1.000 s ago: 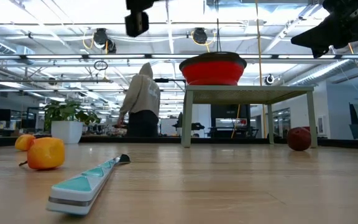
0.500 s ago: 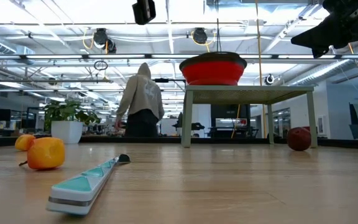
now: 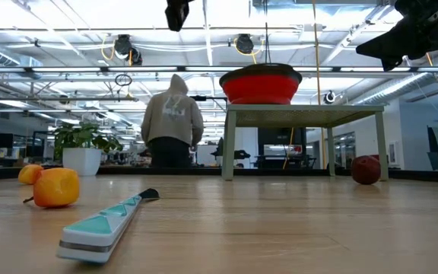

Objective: Pick & Place Fruit
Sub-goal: Put the peach into the red strainer bowl on the shelf

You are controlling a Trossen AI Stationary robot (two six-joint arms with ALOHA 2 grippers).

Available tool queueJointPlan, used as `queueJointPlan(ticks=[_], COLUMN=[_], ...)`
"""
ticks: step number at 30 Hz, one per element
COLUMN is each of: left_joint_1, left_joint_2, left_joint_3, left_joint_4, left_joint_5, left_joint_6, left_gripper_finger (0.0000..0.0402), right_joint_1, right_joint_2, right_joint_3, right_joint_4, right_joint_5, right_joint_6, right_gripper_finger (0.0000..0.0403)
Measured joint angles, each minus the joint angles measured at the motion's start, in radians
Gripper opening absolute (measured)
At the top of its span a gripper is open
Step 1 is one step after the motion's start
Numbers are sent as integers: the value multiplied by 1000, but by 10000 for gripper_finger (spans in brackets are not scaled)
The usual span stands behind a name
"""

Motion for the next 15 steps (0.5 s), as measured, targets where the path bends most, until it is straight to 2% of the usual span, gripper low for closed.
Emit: queueJointPlan(ticks=[10,15], left_joint_1=[-32,-32], left_joint_2=[0,0], left_joint_3=[0,0], left_joint_4=[-17,-13], left_joint_5=[-225,-312], left_joint_6=[421,556], left_gripper_finger=[108,108], right_joint_1=[0,0], right_joint_2=[0,0], right_joint_3=[0,0], right_joint_4=[0,0], right_joint_5=[0,0], right_joint_6=[0,0], right_gripper_finger=[0,0])
